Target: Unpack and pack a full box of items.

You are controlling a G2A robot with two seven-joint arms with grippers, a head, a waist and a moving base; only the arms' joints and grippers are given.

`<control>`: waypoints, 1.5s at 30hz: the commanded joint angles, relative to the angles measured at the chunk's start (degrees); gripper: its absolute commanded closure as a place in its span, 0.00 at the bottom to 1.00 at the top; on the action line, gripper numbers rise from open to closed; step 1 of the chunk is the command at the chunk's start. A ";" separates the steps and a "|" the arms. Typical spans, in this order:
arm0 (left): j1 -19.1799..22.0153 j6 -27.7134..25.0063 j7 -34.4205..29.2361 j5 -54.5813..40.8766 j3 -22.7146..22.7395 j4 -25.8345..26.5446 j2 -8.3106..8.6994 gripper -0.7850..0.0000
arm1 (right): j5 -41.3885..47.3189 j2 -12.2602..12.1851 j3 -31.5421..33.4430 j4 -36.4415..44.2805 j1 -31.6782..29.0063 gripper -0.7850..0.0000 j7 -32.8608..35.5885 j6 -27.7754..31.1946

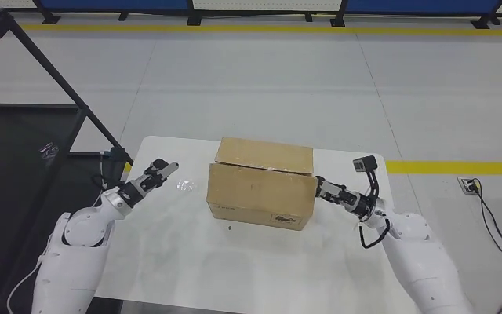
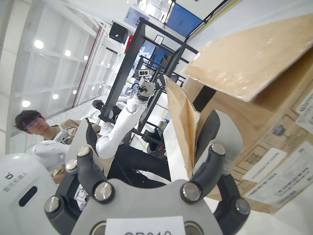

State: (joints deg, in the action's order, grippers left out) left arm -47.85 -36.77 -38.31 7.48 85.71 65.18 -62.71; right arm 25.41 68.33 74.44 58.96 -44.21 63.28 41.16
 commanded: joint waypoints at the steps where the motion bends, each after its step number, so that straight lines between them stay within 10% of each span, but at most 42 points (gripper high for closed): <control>1: 0.06 -0.04 -1.00 -1.07 -0.10 0.14 0.11 0.00 | 1.27 -0.70 0.14 3.89 -1.76 0.00 1.20 -1.33; 16: -1.05 -9.33 -18.58 -0.92 -1.66 1.97 2.47 0.00 | -7.27 -8.11 -0.73 23.37 -14.31 0.00 -1.35 1.22; 25: -2.52 -8.70 -14.02 9.95 -4.12 4.57 2.99 0.00 | -13.34 -10.11 -6.48 20.96 -13.06 0.00 -5.25 5.10; 34: -4.02 -9.61 -17.75 -9.24 -3.94 5.75 3.69 0.00 | -12.56 -10.61 -9.24 18.04 -10.92 0.00 -7.00 6.85; 45: -2.53 8.27 -37.49 -32.01 -11.55 11.17 7.30 0.00 | -7.10 -10.74 -10.34 16.40 -9.67 0.00 -8.36 7.03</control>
State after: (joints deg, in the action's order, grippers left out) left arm -50.96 -29.46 -74.91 -24.02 75.13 76.72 -55.62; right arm 17.23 57.55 64.11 75.36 -53.93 55.16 48.53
